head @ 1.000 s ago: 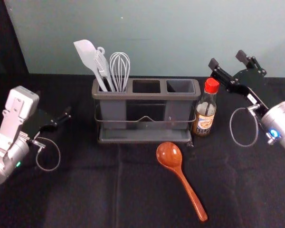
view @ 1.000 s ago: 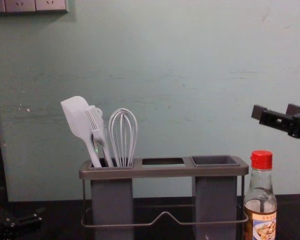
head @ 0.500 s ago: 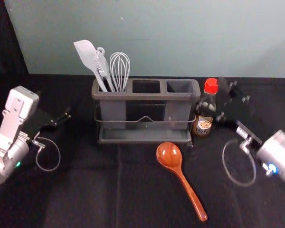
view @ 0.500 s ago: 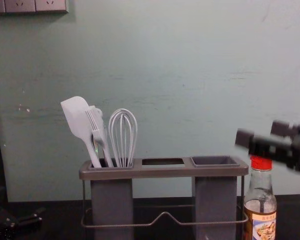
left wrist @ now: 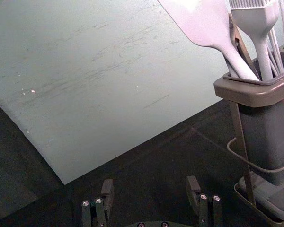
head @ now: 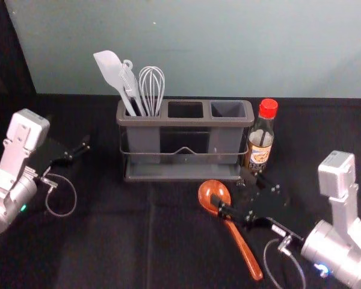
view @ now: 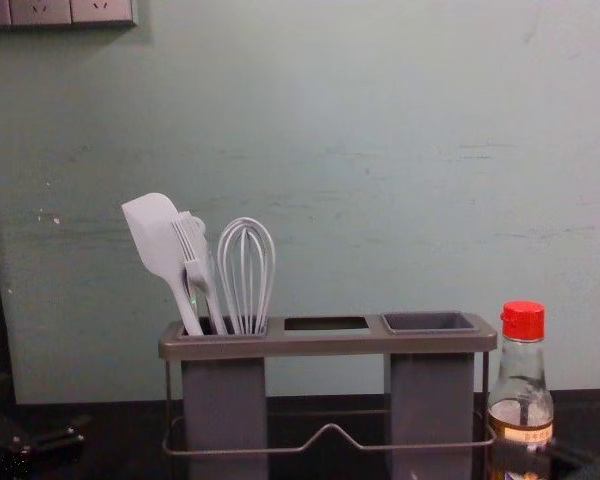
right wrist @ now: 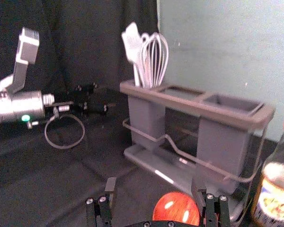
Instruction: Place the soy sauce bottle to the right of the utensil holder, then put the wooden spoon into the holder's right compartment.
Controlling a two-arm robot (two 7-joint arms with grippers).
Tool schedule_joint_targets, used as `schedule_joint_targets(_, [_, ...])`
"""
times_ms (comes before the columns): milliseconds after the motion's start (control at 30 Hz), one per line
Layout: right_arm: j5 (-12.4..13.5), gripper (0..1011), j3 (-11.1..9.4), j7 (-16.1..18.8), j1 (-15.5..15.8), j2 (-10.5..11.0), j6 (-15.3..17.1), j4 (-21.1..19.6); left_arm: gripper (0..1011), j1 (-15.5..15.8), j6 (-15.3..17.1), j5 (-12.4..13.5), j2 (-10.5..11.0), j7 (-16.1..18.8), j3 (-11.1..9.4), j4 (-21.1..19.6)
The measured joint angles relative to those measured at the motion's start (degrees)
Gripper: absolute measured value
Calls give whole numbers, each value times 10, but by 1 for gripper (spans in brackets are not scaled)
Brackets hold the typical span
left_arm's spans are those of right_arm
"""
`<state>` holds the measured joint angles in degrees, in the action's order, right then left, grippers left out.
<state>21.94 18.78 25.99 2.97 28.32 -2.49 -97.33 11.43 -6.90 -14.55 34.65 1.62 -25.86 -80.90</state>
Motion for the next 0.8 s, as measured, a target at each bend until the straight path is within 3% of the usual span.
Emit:
schedule_joint_targets(133, [-8,1003,8,-3,-2,-8,-7,18,1005,0,0,0,0,0,0,0])
schedule_joint_targets(800, [-10,1003,8,-7,-2,-6,-3,12,1005,0,0,0,0,0,0,0])
